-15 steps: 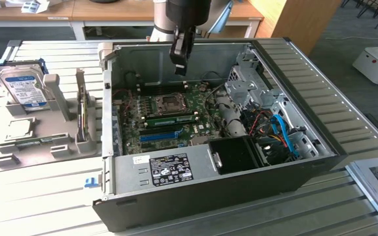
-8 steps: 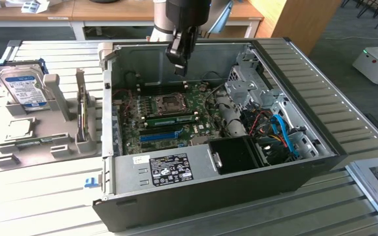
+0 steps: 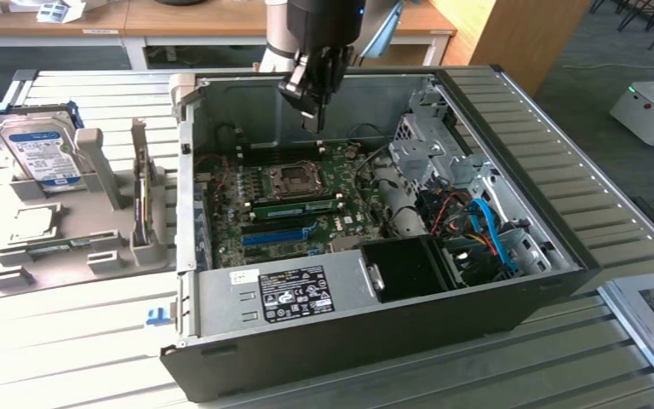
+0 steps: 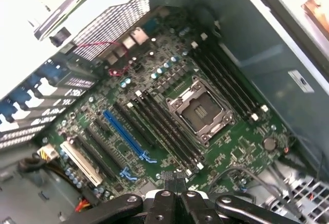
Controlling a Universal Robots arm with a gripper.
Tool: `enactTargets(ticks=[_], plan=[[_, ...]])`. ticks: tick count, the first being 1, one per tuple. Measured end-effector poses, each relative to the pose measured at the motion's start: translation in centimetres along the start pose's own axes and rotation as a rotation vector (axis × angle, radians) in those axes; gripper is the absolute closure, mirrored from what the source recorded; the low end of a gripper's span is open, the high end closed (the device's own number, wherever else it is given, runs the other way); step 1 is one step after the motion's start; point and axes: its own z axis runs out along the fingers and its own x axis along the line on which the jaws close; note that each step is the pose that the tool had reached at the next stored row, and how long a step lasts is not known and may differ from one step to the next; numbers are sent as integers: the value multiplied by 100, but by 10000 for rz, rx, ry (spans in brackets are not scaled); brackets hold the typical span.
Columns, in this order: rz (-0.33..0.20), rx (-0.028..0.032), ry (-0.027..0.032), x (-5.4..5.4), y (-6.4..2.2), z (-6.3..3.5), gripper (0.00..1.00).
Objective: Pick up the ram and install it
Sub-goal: 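Press down the ram until it locks into place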
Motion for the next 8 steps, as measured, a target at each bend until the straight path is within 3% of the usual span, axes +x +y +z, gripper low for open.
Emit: enactTargets(ticks=[8], plan=[[1169, 15, 1, 0, 0, 4, 90]])
